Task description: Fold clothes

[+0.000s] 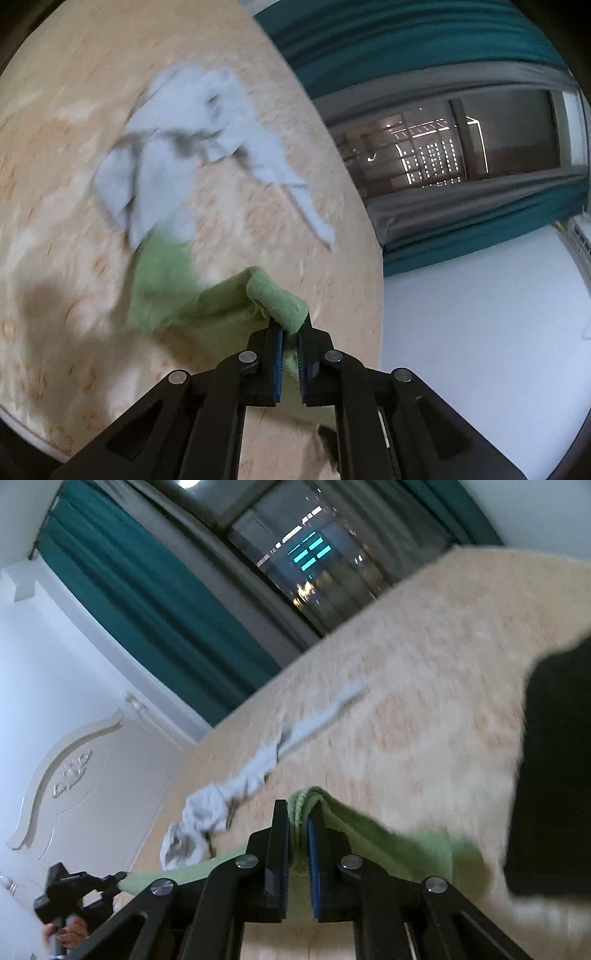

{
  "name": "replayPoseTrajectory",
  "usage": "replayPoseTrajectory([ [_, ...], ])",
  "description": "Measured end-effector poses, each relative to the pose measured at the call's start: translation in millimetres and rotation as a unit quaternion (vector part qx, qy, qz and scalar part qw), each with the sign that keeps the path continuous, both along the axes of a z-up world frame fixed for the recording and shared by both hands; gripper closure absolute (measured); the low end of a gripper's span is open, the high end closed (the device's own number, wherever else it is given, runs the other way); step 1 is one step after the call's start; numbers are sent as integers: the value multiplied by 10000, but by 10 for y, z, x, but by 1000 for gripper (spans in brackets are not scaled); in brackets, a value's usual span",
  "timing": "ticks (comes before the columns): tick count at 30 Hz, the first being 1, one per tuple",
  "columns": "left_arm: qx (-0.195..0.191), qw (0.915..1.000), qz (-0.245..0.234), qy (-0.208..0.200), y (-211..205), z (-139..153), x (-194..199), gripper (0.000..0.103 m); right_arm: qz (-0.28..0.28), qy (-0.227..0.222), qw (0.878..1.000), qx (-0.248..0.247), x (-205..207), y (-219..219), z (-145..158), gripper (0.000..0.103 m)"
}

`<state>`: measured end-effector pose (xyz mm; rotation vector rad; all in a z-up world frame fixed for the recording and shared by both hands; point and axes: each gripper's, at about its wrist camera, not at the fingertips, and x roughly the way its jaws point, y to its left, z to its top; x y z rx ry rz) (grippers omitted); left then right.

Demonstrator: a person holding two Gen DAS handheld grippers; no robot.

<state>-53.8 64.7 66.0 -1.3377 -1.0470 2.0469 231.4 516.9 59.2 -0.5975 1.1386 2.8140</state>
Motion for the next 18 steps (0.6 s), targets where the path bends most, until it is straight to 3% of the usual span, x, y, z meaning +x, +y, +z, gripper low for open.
replayPoseTrajectory([
  [3,-135,9997,39,224,260,312,-229,97,-98,-19,9999,-44,-455,259,163,96],
  [6,-99,9966,14,814,461,832,-337,97,-236,215,9995,-40,-811,436,432,97],
  [9,-144,9873,-65,1580,533,1263,-258,97,-286,754,9966,165,-822,463,806,96],
  [11,-229,9824,-97,1854,498,1379,-150,97,-201,868,9954,343,-688,378,875,96],
  [14,-347,9821,-232,1838,344,1233,6,97,-45,867,9947,544,-479,239,828,96],
  [18,-918,9854,-417,1369,81,552,274,97,281,515,9964,614,-29,-20,258,96],
])
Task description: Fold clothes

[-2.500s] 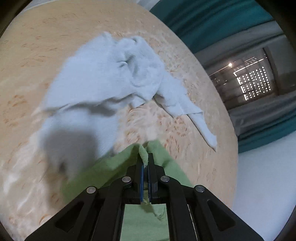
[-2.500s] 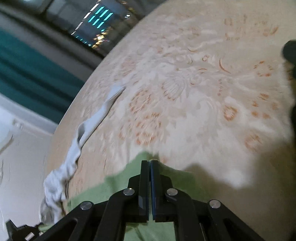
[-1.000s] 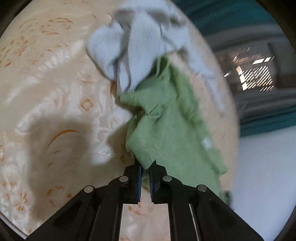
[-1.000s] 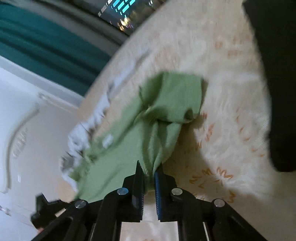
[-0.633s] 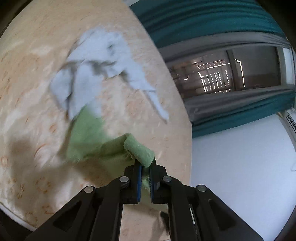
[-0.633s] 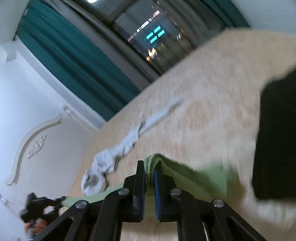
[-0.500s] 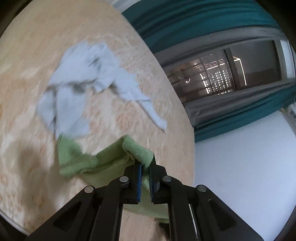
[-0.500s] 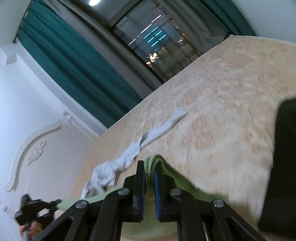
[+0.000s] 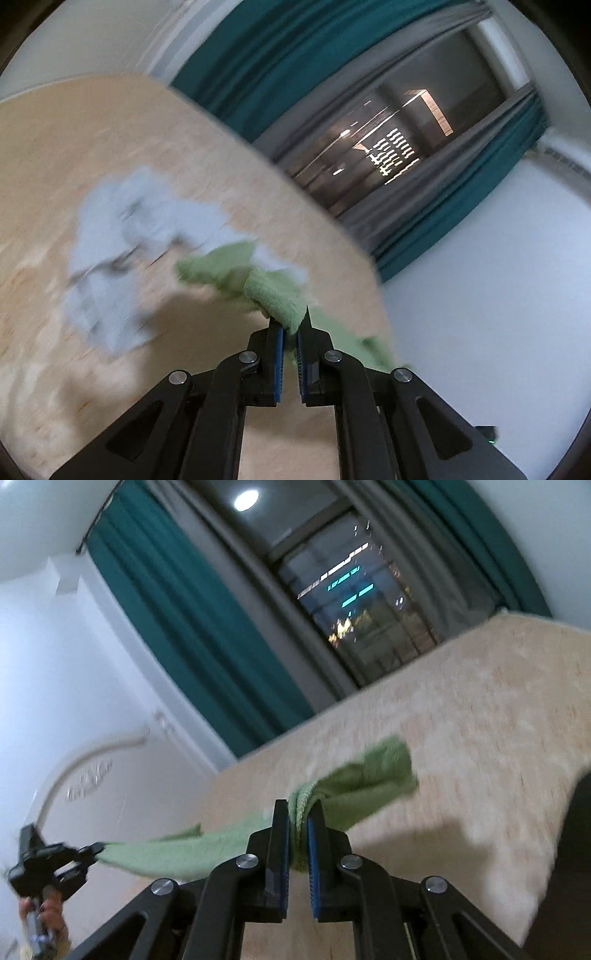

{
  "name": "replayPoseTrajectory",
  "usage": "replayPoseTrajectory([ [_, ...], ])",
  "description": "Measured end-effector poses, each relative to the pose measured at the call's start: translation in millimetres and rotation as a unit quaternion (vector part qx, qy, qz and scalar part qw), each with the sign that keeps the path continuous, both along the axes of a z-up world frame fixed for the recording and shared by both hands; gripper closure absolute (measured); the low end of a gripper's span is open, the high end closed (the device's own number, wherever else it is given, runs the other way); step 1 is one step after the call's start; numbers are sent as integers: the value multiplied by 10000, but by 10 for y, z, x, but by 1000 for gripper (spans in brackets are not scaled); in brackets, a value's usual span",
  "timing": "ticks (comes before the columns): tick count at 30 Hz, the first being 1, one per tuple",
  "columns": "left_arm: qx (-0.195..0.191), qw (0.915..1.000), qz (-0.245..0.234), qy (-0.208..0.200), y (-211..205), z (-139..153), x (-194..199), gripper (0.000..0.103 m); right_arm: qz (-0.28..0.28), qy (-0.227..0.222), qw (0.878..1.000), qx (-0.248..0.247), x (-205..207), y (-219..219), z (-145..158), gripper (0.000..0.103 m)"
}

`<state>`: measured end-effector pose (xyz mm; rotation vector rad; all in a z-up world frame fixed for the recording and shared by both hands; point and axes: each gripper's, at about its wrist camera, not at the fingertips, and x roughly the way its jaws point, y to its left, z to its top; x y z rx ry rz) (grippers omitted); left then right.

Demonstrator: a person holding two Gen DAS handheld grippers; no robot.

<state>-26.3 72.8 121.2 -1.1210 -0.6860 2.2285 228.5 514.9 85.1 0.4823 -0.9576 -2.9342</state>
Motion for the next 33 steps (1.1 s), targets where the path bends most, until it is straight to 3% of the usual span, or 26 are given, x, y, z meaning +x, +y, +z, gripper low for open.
replayPoseTrajectory([
  [4,-621,9935,55,-954,-282,-999,286,97,292,-1092,9927,-429,455,-306,-827,96],
  [7,-908,9756,204,-1987,-481,-1705,457,97,383,-2052,9708,-1185,746,-510,-1503,96],
  [10,-1147,9580,373,-2603,-605,-2099,560,96,361,-2598,9511,-1630,863,-610,-1879,96],
  [13,-1244,9537,417,-2708,-638,-2089,635,87,435,-2839,9427,-1694,863,-635,-1988,95],
  [14,-1476,9526,484,-2616,-625,-2013,661,76,512,-2915,9418,-1592,805,-629,-1966,91],
  [15,-1755,9506,567,-2496,-608,-1923,692,56,583,-2990,9406,-1502,765,-630,-1948,85],
  [17,-2279,9482,711,-2094,-565,-1707,780,35,706,-3103,9380,-1376,743,-647,-1914,76],
  [18,-2513,9488,763,-1754,-536,-1567,847,34,752,-3093,9383,-1354,741,-637,-1877,70],
  [20,-2748,9513,622,-1254,-461,-1365,975,34,812,-3024,9415,-1245,752,-624,-1780,68],
  [23,-2763,9597,43,-504,-235,-1079,1215,34,802,-2909,9447,-1284,802,-565,-1730,68],
  [25,-3054,9514,-364,148,58,-942,1362,34,728,-2903,9444,-1364,825,-514,-1750,68],
  [27,-3553,9274,-760,889,366,-900,1552,34,718,-2971,9388,-1589,829,-471,-1836,68],
  [29,-4008,8943,-1239,1559,670,-964,1786,34,743,-3021,9317,-1877,825,-452,-1945,68],
  [33,-4592,8386,-1798,2315,1086,-1214,2130,34,576,-3080,9283,-2000,822,-448,-2012,70],
])
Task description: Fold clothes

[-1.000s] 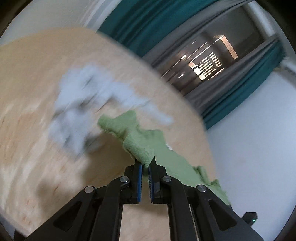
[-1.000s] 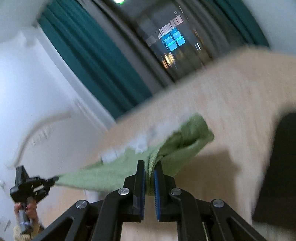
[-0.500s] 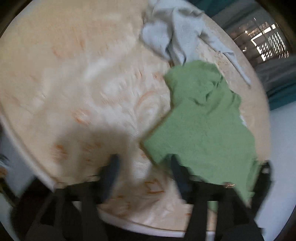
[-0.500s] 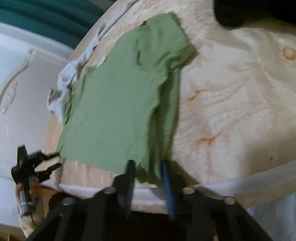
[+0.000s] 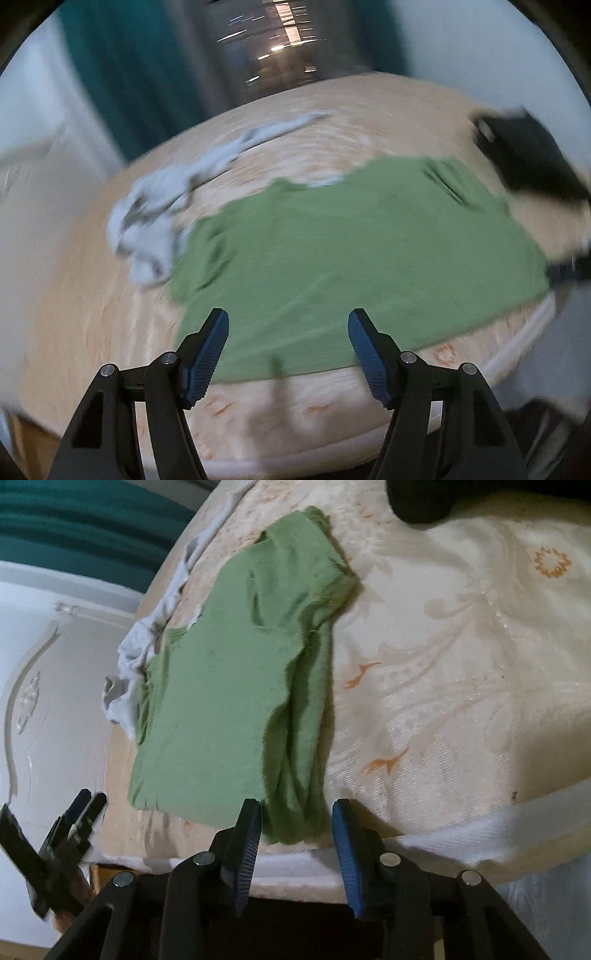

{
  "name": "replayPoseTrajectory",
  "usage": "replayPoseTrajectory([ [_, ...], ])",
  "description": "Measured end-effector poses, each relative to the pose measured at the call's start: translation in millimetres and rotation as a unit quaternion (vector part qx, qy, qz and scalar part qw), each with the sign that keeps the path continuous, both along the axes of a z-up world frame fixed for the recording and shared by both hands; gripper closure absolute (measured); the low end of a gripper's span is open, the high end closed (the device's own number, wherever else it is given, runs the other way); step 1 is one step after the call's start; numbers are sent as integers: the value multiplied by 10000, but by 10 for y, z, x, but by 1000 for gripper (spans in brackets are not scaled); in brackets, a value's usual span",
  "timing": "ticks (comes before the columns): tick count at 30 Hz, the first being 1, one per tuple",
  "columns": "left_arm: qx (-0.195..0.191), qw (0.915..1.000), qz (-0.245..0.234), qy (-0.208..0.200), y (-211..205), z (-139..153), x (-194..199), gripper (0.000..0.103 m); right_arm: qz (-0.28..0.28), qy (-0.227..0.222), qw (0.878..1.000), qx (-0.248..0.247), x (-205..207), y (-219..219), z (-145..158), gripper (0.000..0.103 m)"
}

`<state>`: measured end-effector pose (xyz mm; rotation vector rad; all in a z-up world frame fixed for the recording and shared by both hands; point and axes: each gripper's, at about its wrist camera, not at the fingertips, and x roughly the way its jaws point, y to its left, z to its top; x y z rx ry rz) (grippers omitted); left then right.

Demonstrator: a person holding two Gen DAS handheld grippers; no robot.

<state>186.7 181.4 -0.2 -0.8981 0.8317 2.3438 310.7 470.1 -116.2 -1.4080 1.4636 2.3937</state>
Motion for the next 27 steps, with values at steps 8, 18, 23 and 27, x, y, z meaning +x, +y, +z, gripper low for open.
replayPoseTrajectory([
  [8,-814,9797,-1517,1030,440,-308,711,34,143,-40,9999,-46,-17,-76,7,86],
  [18,-725,9391,-2874,1740,1021,-446,1342,34,398,683,9964,310,-104,-143,453,98],
  [23,-521,9390,-2744,2006,1395,-475,1327,34,479,777,9955,259,-118,-122,511,98],
  [27,-147,9454,-2855,1567,1553,-469,1245,95,407,770,9961,121,-92,-58,434,98],
])
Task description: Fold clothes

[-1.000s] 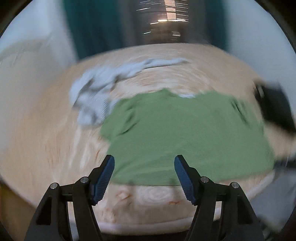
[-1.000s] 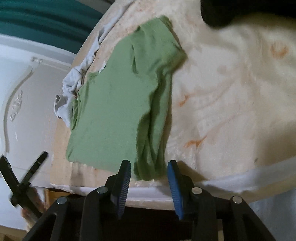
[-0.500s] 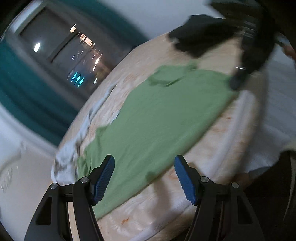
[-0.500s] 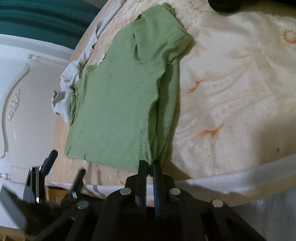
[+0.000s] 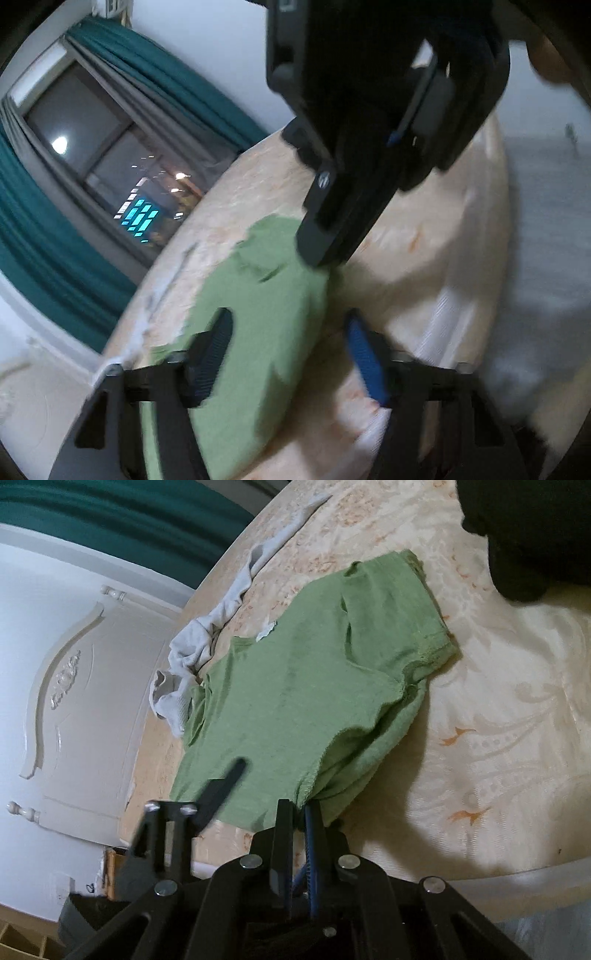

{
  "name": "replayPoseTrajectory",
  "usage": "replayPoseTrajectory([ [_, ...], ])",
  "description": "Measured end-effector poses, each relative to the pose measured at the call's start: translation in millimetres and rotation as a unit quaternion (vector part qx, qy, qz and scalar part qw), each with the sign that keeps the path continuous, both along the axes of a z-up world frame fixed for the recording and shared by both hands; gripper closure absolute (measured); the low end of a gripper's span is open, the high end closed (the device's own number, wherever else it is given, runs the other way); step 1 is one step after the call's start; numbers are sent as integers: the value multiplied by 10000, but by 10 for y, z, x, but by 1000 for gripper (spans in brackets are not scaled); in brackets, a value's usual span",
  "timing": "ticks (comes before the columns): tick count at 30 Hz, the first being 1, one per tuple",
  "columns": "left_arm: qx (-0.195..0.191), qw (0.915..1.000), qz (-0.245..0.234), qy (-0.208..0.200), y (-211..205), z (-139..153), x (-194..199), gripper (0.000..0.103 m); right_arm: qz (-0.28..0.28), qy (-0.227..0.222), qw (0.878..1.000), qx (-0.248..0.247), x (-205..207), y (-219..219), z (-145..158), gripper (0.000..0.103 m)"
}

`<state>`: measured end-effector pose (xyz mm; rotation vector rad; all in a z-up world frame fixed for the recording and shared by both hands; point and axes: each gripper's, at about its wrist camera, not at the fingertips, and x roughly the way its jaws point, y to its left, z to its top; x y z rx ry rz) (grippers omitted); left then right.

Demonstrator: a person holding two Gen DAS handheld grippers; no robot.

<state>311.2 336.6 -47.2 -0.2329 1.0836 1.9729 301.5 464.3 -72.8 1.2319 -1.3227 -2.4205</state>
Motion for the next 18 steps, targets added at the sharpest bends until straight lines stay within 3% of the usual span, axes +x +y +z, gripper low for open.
replayPoseTrajectory([
  [4,14,9955,261,-914,60,55,-250,98,-235,-112,9995,-205,123,124,-127,93],
  [5,85,9935,303,-1092,55,93,-285,99,-325,-129,9990,-288,164,165,-162,84],
  [6,199,9907,321,-1310,40,151,-318,99,-435,-120,9981,-424,212,228,-200,62],
  [8,494,9826,346,-1757,-8,283,-396,99,-650,-98,9955,-676,272,372,-267,47],
  [11,889,9724,450,-2111,-105,413,-454,99,-799,-135,9926,-905,208,447,-373,47],
  [18,1199,9663,664,-2179,-218,477,-427,99,-824,-107,9775,-1940,-232,482,-705,47],
])
